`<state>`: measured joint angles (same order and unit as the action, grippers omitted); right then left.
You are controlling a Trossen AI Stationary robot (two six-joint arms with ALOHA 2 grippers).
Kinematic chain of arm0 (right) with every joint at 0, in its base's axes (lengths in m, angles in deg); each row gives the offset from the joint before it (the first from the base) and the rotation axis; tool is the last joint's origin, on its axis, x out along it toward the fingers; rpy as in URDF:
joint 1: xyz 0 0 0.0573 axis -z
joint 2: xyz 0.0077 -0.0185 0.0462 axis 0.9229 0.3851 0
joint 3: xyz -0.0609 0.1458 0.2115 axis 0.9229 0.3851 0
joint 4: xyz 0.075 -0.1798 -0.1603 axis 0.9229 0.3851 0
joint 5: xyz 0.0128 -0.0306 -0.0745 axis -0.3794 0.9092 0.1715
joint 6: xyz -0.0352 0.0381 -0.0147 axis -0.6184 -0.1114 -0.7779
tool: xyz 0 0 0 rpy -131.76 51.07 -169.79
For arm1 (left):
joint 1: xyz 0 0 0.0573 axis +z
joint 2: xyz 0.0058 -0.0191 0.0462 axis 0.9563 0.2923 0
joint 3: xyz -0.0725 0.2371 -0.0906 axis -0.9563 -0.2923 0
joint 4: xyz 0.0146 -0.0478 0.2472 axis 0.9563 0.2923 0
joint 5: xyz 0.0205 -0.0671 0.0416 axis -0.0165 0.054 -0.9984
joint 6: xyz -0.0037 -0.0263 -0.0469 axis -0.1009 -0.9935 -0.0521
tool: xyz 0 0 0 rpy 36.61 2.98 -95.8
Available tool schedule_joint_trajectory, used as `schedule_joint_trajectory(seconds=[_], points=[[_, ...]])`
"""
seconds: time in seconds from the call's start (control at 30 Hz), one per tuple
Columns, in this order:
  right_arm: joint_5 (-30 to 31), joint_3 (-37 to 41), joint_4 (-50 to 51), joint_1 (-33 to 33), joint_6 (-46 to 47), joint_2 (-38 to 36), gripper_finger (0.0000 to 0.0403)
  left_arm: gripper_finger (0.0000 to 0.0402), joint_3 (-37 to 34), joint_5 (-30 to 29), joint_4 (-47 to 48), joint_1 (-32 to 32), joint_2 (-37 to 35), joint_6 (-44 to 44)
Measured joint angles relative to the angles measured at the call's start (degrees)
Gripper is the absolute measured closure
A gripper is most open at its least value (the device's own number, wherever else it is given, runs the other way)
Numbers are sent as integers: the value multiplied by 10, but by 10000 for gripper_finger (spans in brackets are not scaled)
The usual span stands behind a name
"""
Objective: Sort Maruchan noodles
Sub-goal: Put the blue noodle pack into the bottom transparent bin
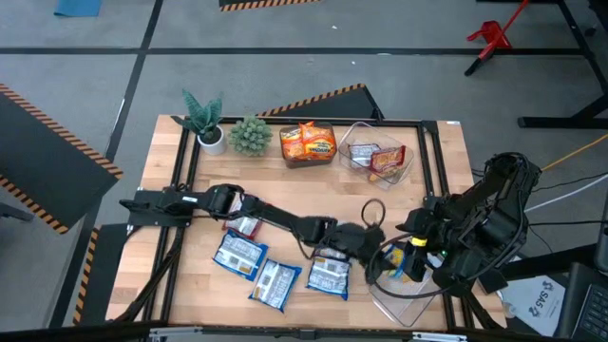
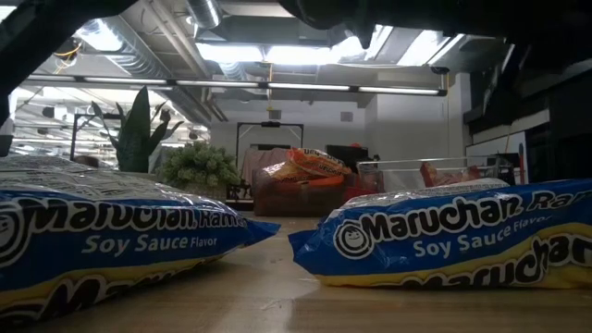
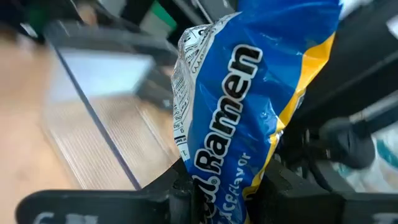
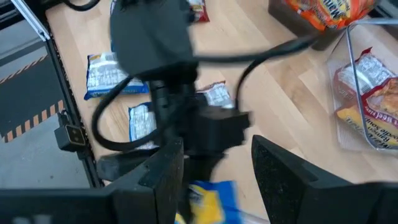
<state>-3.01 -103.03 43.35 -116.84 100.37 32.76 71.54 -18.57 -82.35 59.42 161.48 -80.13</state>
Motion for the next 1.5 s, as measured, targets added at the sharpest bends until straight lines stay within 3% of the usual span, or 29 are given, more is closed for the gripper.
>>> schedule_joint_trajectory(seconds=[0.27,0.43,0.53,0.73,0.93,1.2,1.5], points=[[8,0,0,0,0,0,228,323,69,-15,33,10,-1,12],[24,0,0,0,-11,0,228,324,73,-21,47,8,2,16],[30,0,0,0,-14,0,228,325,83,-4,47,4,24,-10],[42,0,0,0,-14,0,228,325,187,26,53,-6,98,-22],[52,0,1,0,-15,1,228,326,176,45,59,-2,105,-56],[52,0,0,0,-25,1,228,319,177,74,90,-17,103,-38],[50,0,0,0,-28,1,228,271,177,92,95,-15,103,-23]])
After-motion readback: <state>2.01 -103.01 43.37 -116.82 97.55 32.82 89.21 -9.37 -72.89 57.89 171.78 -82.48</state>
